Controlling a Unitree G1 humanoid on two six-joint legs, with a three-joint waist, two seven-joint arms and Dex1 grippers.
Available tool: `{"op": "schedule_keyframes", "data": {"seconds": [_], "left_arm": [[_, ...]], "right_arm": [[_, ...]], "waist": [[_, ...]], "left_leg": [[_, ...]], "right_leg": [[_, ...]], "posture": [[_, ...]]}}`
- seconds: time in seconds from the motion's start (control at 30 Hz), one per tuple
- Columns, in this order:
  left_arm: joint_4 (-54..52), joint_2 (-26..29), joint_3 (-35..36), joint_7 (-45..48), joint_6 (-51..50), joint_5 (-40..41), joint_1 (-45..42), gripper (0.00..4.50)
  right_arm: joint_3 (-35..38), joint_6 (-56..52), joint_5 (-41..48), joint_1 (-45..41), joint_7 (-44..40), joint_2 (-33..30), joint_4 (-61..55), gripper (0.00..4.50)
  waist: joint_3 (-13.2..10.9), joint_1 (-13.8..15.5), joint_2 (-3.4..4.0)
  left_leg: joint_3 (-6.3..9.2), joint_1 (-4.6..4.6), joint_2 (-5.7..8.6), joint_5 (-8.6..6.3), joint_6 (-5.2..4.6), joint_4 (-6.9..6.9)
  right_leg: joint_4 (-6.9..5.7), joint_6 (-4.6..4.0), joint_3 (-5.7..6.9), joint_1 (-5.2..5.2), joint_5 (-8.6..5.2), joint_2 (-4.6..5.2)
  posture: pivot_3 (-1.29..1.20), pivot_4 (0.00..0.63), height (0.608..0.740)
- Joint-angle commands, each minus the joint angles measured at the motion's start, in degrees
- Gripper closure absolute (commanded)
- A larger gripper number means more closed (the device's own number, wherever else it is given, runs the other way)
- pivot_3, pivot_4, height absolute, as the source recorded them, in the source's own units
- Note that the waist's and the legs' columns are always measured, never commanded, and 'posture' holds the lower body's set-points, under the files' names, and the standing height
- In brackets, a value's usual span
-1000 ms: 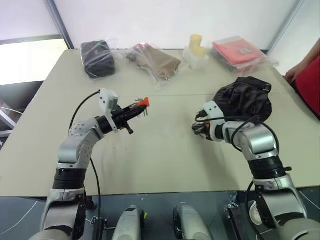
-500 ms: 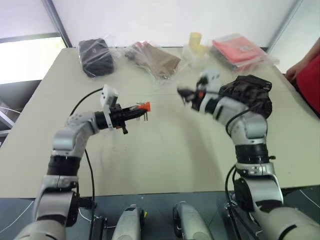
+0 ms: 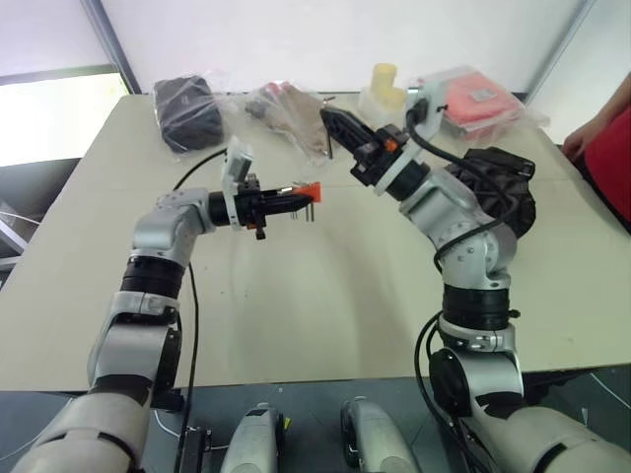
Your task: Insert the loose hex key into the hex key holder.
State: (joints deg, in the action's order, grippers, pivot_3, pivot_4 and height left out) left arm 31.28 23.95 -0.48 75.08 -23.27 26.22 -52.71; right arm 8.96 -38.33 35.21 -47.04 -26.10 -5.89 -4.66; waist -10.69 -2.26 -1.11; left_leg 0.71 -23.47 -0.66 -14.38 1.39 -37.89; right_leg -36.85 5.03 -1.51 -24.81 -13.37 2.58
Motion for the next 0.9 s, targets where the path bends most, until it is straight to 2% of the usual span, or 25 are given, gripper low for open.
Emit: {"op": "schedule_keyframes", "data": {"seconds": [0.03, 0.33, 0.9], "left_arm": [[-3.0, -0.4, 0.5, 0.7, 0.2, 0.6, -1.3, 4.50], [-5.5, -1.3, 1.2, -0.7, -0.6, 1.3, -1.7, 4.50], [-3.1, -2.1, 2.6, -2.5, 1.0, 1.4, -3.5, 4.50]], "right_arm": [[-0.3, 1.3, 1.4, 0.3, 0.4, 0.3, -3.1, 4.46], [-1.2, 2.6, 0.2, 1.0, 1.3, 0.3, -2.0, 4.46], [-2.0, 2.8, 0.9, 2.5, 2.3, 0.4, -2.4, 4.46]], "waist": [[0.0, 0.0, 0.00], [0.0, -0.1, 0.01], [0.0, 0.0, 0.01]], "left_leg": [[0.00, 0.00, 0.00, 0.00, 0.00, 0.00], [0.00, 0.00, -0.02, 0.00, 0.00, 0.00], [0.00, 0.00, -0.01, 0.00, 0.00, 0.00]], "right_leg": [[0.00, 0.00, 0.00, 0.00, 0.00, 0.00], [0.00, 0.00, 0.00, -0.01, 0.00, 0.00], [0.00, 0.00, -0.01, -0.01, 0.00, -0.01]], "posture": [[0.00, 0.150, 0.740], [0.00, 0.150, 0.740], [0.00, 0.150, 0.740]]}}
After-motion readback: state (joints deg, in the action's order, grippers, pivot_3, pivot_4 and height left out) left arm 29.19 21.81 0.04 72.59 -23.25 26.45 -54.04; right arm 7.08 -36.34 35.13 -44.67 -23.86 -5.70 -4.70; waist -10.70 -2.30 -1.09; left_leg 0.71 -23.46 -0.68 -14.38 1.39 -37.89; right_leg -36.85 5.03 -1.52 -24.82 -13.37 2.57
